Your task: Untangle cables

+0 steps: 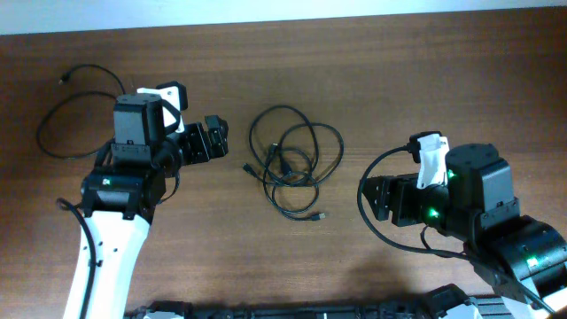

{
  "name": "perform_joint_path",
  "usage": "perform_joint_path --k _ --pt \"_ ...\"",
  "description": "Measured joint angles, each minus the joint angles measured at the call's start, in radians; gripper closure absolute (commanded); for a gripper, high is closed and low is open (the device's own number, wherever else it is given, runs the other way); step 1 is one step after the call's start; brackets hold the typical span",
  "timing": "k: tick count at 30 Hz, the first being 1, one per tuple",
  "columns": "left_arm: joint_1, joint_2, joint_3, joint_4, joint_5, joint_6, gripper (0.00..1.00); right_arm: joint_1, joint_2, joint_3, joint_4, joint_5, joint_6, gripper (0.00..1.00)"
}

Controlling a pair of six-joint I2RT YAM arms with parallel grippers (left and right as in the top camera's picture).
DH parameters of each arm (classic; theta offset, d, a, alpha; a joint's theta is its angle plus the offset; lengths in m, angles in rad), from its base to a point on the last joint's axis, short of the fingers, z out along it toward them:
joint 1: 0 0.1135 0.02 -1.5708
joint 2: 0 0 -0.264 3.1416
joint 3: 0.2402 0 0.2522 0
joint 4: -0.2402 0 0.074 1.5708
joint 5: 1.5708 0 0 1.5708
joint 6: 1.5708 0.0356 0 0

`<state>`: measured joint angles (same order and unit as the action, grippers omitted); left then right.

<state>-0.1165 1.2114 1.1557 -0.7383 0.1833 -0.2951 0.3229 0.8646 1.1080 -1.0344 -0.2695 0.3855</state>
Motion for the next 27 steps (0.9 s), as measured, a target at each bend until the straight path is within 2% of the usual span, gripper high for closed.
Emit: perform_joint_path --k 10,17,27 --pt "0.000 0.000 0.000 0.000 0.000 0.000 0.01 0.000 0.000 0.000 -0.002 0.004 0.006 0.23" --pt "-0.044 0.011 0.000 0.036 0.021 0.001 0.01 0.000 0.000 0.000 -0.002 0.074 0.103 0.23" --pt "-0.127 0.156 0.000 0.155 0.023 0.024 0.01 0.000 0.000 0.000 0.001 0.089 0.139 0.23"
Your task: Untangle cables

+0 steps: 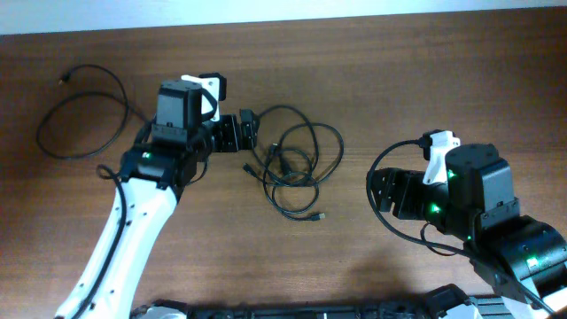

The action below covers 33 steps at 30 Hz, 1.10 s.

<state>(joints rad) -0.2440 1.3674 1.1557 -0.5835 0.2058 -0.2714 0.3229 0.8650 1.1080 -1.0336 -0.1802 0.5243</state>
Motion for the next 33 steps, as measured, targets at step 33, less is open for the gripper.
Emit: perform_joint_path --k 33 --pt "-0.127 0.452 0.000 0.135 -0.214 -0.270 0.16 0.000 0.122 0.000 -0.070 -0.046 0.003 0.23"
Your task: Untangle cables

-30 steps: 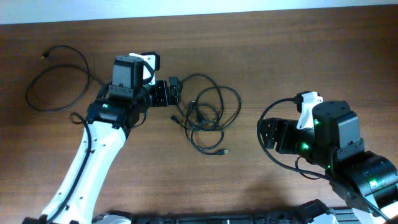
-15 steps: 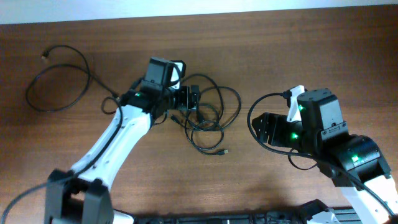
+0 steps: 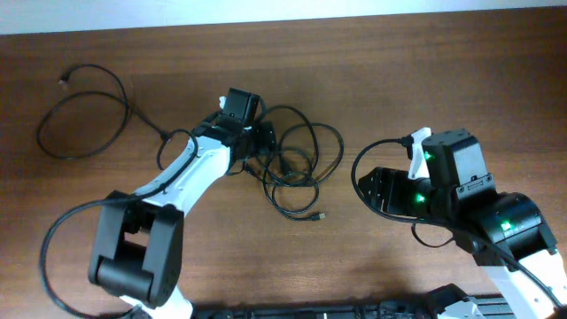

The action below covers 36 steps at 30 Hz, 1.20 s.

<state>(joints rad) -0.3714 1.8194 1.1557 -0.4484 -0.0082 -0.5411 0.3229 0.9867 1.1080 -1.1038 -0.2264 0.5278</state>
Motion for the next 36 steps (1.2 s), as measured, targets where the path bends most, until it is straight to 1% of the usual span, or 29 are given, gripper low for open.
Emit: perform_joint_path --k 1,4,7,10,11,13,14,17,20,22,28,29,31,34,36 --pt "0.000 0.012 0.000 0.012 0.000 -0.010 0.23 0.000 0.000 0.000 -0.005 0.000 0.000 0.23" --pt "0.000 0.035 0.000 0.034 -0.002 -0.033 0.26 0.000 0.000 0.000 -0.014 -0.001 0.000 0.23" --pt "0.000 0.061 0.000 0.059 -0.004 -0.038 0.35 0.000 0.000 0.000 -0.023 -0.003 0.000 0.23" --pt "0.000 0.085 0.000 0.065 -0.004 -0.047 0.39 0.000 0.000 0.000 -0.033 -0.003 0.000 0.23" --pt "0.000 0.088 0.000 0.066 -0.004 -0.047 0.43 0.000 0.000 0.000 -0.035 -0.003 0.000 0.23" --pt "0.000 0.098 0.000 0.071 -0.004 -0.050 0.63 0.000 0.000 0.000 -0.041 -0.003 0.000 0.23" --pt "0.000 0.107 0.000 0.072 -0.004 -0.047 0.75 0.000 0.000 0.000 -0.042 -0.003 0.000 0.23" --pt "0.000 0.117 0.001 0.078 -0.008 -0.050 1.00 0.000 0.000 0.000 -0.042 -0.003 -0.001 0.23" --pt "0.001 0.127 0.002 0.092 -0.028 -0.048 1.00 0.000 0.000 0.000 -0.044 -0.003 0.000 0.23" --pt "0.004 0.127 0.010 0.074 -0.035 -0.027 1.00 0.000 0.000 0.000 -0.044 -0.003 0.000 0.23" --pt "0.022 0.089 0.156 -0.151 -0.050 0.048 1.00 0.000 0.006 0.000 -0.040 0.019 0.000 0.23" --pt "0.022 0.054 0.193 -0.190 -0.049 0.055 1.00 0.000 0.014 0.000 -0.039 0.024 0.000 0.23" --pt "0.022 -0.026 0.245 -0.218 -0.043 0.063 1.00 0.000 0.026 0.000 -0.032 0.028 0.000 0.22" --pt "0.022 -0.201 0.301 -0.212 -0.002 0.071 1.00 0.000 0.065 0.000 0.032 0.035 0.000 0.21" --pt "0.019 -0.278 0.306 -0.209 0.011 0.073 1.00 0.000 0.084 0.000 0.063 0.035 0.000 0.18"
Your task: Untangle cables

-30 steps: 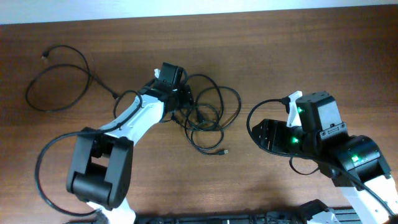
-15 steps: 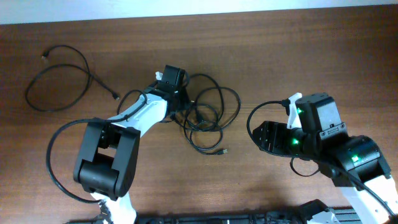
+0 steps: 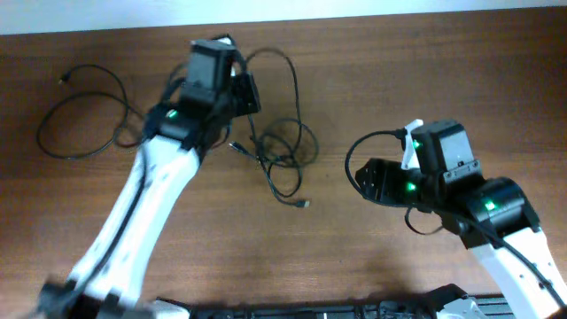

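A tangle of thin black cables [image 3: 279,158] lies mid-table, one connector end [image 3: 304,204] trailing toward the near side. A long loop of it [image 3: 291,75] rises from the tangle toward the far edge. My left gripper [image 3: 250,93] sits at the base of that loop, shut on a strand and holding it up; motion blur hides the fingertips. My right gripper [image 3: 365,177] hovers right of the tangle, apart from it, with its jaw gap too dark to read.
A separate black cable [image 3: 84,111] curls in a wide loop at the far left. The right arm's own wire [image 3: 372,146] arcs over its wrist. A pale wall strip [image 3: 354,7] borders the table's far edge.
My left gripper was on the tangle's left edge; now it is farther back with a strand in it. The tangle is stretched and shifted left. The right arm has edged left.
My left gripper began well left of the tangle, then stood closer, then reached its left edge. Now it is shut on a strand, with a loop pulled toward the far side. The right arm stayed right of the tangle with small shifts.
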{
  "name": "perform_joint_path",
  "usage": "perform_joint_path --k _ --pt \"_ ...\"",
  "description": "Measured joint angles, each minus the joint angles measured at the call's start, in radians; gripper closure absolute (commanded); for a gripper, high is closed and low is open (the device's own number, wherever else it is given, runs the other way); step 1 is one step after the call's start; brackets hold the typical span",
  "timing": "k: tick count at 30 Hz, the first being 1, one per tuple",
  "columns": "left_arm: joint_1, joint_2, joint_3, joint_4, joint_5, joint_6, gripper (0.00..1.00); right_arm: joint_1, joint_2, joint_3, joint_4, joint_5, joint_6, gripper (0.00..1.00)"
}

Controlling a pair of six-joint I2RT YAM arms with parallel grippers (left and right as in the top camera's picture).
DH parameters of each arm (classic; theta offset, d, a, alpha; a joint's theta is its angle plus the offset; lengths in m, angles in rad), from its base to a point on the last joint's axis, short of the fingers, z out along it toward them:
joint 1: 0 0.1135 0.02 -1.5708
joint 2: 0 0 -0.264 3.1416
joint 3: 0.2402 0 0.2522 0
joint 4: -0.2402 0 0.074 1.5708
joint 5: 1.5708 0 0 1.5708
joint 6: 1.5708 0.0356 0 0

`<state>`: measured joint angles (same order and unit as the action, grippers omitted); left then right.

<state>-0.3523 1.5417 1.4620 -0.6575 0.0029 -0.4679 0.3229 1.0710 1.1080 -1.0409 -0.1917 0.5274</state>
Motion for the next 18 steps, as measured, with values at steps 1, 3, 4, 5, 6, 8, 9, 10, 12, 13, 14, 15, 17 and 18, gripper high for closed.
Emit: perform_joint_path --k 1,3,4,5,6,8,9,10,12,13,14,15,17,18 --pt "-0.003 -0.038 0.000 0.003 0.005 0.001 1.00 0.000 0.013 0.000 0.023 -0.002 -0.001 0.18" --pt "-0.008 -0.099 0.002 0.030 0.013 0.001 1.00 0.000 0.038 0.000 0.051 -0.014 0.000 0.16" --pt "-0.010 -0.114 0.002 0.043 0.016 0.001 1.00 0.000 0.050 0.000 0.068 -0.025 0.001 0.14" --pt "-0.010 -0.129 0.002 0.061 0.018 0.001 1.00 0.000 0.063 0.000 0.086 -0.039 0.000 0.12" --pt "-0.010 -0.139 0.002 0.078 0.020 0.001 1.00 0.000 0.079 0.000 0.101 -0.054 0.000 0.12" --pt "-0.010 -0.153 0.002 0.119 0.024 0.001 1.00 0.000 0.111 0.000 0.131 -0.085 0.000 0.11" --pt "-0.010 -0.157 0.002 0.139 0.023 0.001 1.00 0.000 0.127 0.000 0.142 -0.099 0.000 0.11" --pt "-0.010 -0.158 0.002 0.160 0.024 0.001 1.00 0.000 0.142 0.000 0.150 -0.113 0.000 0.11" --pt "-0.010 -0.162 0.001 0.212 0.027 0.001 1.00 0.000 0.174 0.000 0.167 -0.141 0.001 0.11" --pt "-0.010 -0.164 0.001 0.241 0.033 0.001 1.00 0.000 0.191 0.000 0.172 -0.153 0.000 0.11" --pt "-0.010 -0.169 0.000 0.282 0.043 0.001 1.00 0.000 0.214 0.000 0.179 -0.164 0.000 0.11" --pt "-0.010 -0.176 0.000 0.310 0.050 0.001 1.00 0.000 0.233 0.000 0.187 -0.171 0.001 0.10" --pt "-0.010 -0.196 0.000 0.346 0.060 0.001 1.00 0.000 0.272 0.000 0.212 -0.179 0.005 0.08" --pt "-0.010 -0.210 0.000 0.357 0.063 0.001 1.00 0.000 0.288 0.000 0.225 -0.183 0.011 0.08"
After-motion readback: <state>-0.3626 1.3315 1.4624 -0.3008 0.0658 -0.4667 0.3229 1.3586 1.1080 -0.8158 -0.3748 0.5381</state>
